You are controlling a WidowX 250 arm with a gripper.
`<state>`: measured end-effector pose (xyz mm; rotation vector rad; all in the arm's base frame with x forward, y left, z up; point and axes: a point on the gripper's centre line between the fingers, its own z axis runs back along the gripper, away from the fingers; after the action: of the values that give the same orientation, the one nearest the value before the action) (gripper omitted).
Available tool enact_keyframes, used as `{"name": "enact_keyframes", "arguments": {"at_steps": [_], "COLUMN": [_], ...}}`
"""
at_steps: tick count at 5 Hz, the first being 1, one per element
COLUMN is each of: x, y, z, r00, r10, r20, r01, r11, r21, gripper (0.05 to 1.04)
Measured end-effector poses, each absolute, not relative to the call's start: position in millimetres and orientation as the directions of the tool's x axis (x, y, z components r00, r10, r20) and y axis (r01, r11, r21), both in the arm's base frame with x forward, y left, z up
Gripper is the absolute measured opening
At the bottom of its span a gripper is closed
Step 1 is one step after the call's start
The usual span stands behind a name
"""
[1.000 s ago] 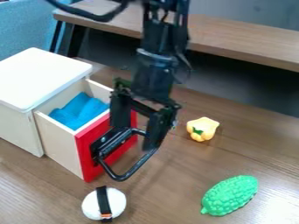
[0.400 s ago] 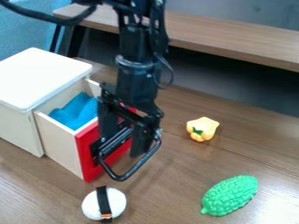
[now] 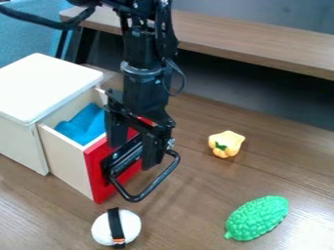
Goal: Closed the drawer
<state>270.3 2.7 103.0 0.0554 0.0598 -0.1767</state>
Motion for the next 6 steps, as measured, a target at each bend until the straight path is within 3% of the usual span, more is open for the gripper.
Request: {"name": "enact_keyframes", "arguments": {"at_steps": [1, 3, 6], "x": [275.9, 281.1, 277.9], "y": [5.6, 2.9, 9.8], "z": [101.8, 86.6, 84.5], "r00": [0.985, 0.985, 0.987], "r10": [-0.167, -0.166, -0.135], "r20": [-0.028, -0.042, -0.091], "r01": [0.168, 0.167, 0.147], "r11": [0.985, 0.986, 0.980], "r21": [0.028, 0.017, 0.137], "gripper": [1.001, 1.001, 1.001]}}
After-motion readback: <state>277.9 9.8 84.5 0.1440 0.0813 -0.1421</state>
